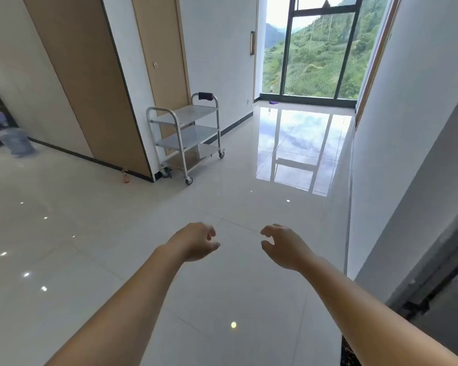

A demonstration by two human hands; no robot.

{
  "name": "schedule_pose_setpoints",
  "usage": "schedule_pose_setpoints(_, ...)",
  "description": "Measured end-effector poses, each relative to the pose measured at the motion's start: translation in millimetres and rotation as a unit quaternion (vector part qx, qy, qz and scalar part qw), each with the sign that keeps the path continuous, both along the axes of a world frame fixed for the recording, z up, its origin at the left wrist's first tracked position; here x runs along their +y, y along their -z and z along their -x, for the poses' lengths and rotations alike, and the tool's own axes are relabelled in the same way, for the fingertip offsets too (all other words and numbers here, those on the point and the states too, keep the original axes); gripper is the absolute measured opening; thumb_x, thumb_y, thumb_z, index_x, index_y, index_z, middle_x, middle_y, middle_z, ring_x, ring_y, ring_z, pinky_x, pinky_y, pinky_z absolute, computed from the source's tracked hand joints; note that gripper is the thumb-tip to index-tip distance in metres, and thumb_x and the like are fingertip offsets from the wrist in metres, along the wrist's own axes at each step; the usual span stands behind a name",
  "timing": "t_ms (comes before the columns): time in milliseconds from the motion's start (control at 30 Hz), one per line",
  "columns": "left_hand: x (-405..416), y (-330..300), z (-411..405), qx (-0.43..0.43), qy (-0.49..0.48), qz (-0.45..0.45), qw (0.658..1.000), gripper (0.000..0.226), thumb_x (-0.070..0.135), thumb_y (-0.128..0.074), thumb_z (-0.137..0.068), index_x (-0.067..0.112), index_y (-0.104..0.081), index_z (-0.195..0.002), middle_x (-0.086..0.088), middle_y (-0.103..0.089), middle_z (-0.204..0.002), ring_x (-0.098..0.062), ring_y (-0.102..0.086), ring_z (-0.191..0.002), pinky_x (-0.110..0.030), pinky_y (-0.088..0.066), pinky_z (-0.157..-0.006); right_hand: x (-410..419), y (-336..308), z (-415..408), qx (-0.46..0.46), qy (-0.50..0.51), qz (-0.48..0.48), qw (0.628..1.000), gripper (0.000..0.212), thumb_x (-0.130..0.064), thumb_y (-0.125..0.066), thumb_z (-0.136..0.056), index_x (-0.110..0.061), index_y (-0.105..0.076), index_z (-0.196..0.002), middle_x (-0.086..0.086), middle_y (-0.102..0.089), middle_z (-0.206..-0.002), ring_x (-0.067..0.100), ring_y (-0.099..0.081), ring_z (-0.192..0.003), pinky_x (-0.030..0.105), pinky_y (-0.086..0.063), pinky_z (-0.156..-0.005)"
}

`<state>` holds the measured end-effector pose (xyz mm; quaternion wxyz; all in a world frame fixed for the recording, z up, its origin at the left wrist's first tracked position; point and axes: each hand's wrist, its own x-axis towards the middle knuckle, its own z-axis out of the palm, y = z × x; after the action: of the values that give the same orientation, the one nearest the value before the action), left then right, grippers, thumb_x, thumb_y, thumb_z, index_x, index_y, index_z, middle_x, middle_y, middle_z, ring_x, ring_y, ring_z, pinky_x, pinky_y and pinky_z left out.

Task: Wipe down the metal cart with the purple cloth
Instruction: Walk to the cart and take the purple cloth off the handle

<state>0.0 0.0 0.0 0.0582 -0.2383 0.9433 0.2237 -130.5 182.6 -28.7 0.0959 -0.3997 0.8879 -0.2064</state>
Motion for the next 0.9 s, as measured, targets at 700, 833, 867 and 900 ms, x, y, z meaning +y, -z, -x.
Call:
schedule_pose_setpoints(700,-172.1,16.4,305.4,-0.027,-0.029,-0.026,0.999,0.04,0.034,-0.053,-0.092,0.013,-0.053,-0.126,-0.001,-0.057,-0.122,-0.018,-0.053,-0.111,-0.03,-0.042,-0.094,-192.0,12.5,306.0,-0.003,-0.045,-0.059,0.997,0.035,-0.023,-0.046,-0.094,-0.014,-0.053,-0.127,0.002,-0.055,-0.124,0.02,-0.048,-0.118,0.027,-0.039,-0.095)
schedule_pose_setpoints(833,-211.9,20.2,345.2,-0.02,-0.031,-0.02,0.999,0.041,0.034,-0.054,-0.091,0.013,-0.054,-0.126,-0.003,-0.057,-0.123,-0.019,-0.054,-0.112,-0.032,-0.042,-0.095,-232.9,16.1,343.3,0.0,-0.051,-0.052,0.997,0.035,-0.022,-0.046,-0.093,-0.013,-0.054,-0.126,0.002,-0.056,-0.122,0.02,-0.047,-0.118,0.026,-0.037,-0.095)
schedule_pose_setpoints(867,-223.6,21.7,355.6,-0.021,-0.031,-0.018,0.999,0.041,0.034,-0.054,-0.091,0.012,-0.054,-0.126,-0.003,-0.057,-0.124,-0.019,-0.054,-0.112,-0.031,-0.042,-0.095,-244.2,18.2,352.4,-0.001,-0.051,-0.053,0.997,0.035,-0.022,-0.047,-0.093,-0.013,-0.054,-0.126,0.002,-0.056,-0.122,0.02,-0.047,-0.118,0.026,-0.037,-0.095)
schedule_pose_setpoints(900,-236.2,23.5,366.5,-0.021,-0.029,-0.014,0.999,0.042,0.034,-0.054,-0.091,0.012,-0.054,-0.126,-0.004,-0.057,-0.124,-0.019,-0.054,-0.112,-0.031,-0.042,-0.095,-256.2,20.5,362.0,-0.003,-0.053,-0.053,0.997,0.035,-0.022,-0.047,-0.093,-0.013,-0.054,-0.126,0.002,-0.056,-0.123,0.02,-0.047,-0.119,0.026,-0.037,-0.095)
